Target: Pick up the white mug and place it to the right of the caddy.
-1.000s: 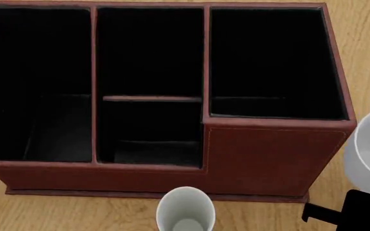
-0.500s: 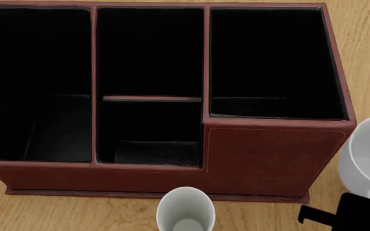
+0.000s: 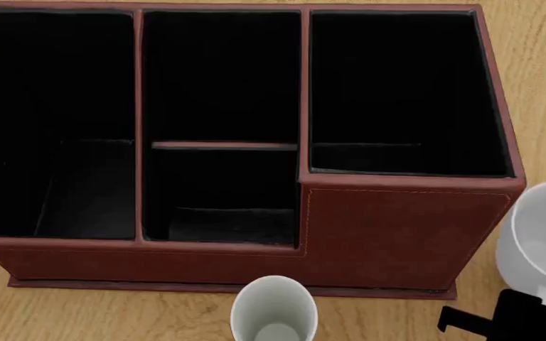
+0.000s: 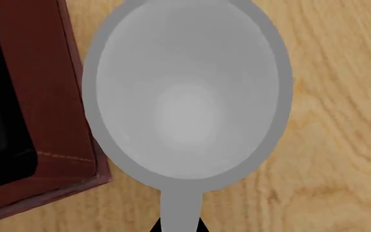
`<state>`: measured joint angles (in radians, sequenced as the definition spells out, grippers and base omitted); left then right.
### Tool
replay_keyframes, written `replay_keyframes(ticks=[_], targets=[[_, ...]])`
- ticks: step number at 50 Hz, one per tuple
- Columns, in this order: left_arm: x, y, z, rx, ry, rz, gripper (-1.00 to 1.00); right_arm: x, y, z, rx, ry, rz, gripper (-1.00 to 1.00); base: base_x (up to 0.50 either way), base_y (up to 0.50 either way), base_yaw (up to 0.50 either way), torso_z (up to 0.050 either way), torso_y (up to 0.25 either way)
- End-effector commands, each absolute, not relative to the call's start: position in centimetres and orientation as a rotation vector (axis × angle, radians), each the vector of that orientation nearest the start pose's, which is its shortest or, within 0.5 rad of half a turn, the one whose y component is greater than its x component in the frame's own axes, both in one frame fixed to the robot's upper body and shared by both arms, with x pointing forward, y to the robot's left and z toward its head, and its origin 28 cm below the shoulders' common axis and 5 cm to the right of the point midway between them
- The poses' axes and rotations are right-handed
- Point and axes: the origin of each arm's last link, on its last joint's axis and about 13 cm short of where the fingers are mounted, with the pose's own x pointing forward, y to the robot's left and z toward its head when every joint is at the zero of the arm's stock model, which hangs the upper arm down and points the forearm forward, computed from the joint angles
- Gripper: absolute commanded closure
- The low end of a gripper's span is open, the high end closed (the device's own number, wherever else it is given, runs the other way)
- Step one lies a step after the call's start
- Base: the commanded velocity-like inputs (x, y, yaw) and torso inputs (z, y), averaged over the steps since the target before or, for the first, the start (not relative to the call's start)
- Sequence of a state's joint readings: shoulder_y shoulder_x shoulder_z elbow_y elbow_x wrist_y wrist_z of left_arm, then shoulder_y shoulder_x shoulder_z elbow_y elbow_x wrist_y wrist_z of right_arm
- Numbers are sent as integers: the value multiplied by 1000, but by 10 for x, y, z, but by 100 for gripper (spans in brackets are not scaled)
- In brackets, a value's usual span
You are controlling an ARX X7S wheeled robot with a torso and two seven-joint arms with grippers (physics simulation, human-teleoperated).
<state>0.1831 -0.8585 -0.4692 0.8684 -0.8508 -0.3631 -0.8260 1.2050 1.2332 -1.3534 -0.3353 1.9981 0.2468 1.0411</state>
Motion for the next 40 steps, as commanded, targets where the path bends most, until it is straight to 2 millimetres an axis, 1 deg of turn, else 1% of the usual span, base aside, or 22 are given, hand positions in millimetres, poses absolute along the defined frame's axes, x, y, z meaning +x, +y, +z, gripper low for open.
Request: replay_keyframes(ticks=[1,9,40], targets=[[149,315,214,76,-417,492,-100,230,-188,204,136,626,-310,100,0,0,0,0,0],[152,314,213,76,-411,489,-100,232,-188,199,141,639,-308,100,0,0,0,0,0],[152,315,211,74,-408,487,-100,236,-187,191,136,660,-317,100,1,0,1,0,0]])
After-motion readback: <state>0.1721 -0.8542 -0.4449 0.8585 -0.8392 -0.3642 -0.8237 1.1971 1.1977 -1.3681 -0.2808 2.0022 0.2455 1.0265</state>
